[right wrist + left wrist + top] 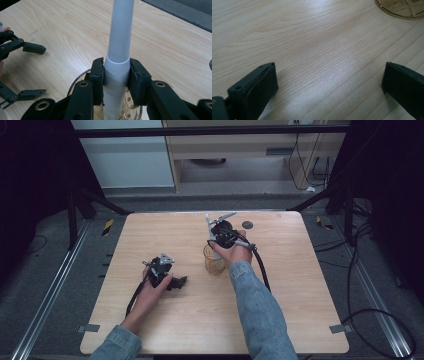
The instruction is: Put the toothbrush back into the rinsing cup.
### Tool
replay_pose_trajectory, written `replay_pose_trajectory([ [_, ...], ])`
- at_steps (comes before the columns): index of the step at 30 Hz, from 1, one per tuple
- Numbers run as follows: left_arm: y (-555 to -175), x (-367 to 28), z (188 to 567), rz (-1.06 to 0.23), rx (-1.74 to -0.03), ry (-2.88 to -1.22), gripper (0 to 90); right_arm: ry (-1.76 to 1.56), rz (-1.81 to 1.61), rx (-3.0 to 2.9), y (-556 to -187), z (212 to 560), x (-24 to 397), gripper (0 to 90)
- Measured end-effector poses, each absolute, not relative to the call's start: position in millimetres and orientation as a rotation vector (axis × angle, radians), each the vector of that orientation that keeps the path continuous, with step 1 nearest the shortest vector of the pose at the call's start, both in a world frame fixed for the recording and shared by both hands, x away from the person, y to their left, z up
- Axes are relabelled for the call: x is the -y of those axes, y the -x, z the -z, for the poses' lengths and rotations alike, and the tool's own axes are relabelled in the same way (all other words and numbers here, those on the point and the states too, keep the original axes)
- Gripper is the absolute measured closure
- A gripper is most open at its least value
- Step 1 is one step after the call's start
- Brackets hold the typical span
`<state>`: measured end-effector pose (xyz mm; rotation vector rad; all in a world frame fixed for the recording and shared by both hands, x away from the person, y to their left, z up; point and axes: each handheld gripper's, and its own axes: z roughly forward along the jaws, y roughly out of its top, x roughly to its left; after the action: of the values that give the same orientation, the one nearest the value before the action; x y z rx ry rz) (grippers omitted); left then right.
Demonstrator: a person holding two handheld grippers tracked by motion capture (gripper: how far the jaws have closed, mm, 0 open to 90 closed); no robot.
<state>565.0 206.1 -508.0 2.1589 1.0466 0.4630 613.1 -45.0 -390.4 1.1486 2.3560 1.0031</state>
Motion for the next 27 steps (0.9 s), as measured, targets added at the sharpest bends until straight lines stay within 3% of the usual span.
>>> replay_pose_trajectory([
  [27,-565.1,-206.1,507.9,-0.462,-1.046,-2.16,0.0,-1.143,-0.982,-2.361,-621.3,392.5,34.5,67.1],
])
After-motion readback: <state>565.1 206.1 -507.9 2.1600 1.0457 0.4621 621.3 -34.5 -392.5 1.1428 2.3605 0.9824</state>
